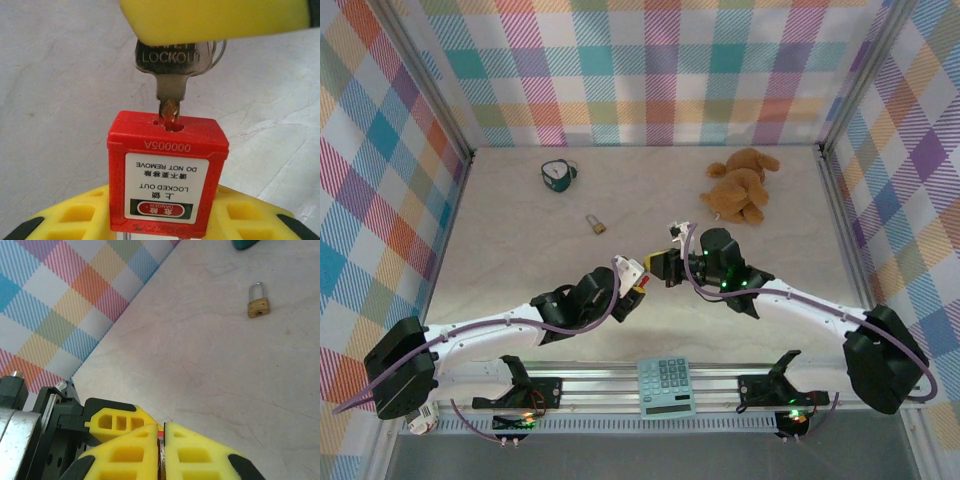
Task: Unlock with the key
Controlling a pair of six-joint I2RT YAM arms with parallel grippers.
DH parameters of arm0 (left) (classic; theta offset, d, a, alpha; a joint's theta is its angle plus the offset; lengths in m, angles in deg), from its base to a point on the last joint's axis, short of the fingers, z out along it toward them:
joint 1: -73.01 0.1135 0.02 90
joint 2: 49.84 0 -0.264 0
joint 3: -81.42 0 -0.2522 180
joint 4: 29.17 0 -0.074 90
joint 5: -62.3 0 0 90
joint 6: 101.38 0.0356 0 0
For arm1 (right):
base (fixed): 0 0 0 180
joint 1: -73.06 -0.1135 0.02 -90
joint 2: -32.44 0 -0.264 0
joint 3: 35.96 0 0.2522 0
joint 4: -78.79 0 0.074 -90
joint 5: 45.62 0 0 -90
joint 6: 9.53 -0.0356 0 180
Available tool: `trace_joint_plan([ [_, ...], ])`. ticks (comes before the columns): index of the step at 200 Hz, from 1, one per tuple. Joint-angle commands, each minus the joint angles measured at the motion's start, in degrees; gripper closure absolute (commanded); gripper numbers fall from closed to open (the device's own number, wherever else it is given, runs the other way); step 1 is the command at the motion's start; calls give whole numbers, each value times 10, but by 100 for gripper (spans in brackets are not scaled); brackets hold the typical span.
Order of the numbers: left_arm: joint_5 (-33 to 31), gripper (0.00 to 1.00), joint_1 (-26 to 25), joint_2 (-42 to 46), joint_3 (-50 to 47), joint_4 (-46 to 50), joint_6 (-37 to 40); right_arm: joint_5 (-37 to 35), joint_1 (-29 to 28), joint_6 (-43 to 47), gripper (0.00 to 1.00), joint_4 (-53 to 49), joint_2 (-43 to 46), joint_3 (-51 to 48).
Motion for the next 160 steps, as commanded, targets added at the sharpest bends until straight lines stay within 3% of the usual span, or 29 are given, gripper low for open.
trace_joint_plan([
  [1, 12, 81, -1, 17, 35, -184, -4, 13, -25, -4, 90, -152, 7, 16],
  [32, 1, 81, -11, 10, 15, -189, -14, 29, -25, -5, 85, -168, -5, 51],
  [123, -26, 83, -23, -22, -5, -192, -33, -34, -25, 6, 73, -182, 28, 88],
  [160, -34, 83, -25, -26, -9, -194, -34, -54, -19, 14, 63, -208, 37, 110],
])
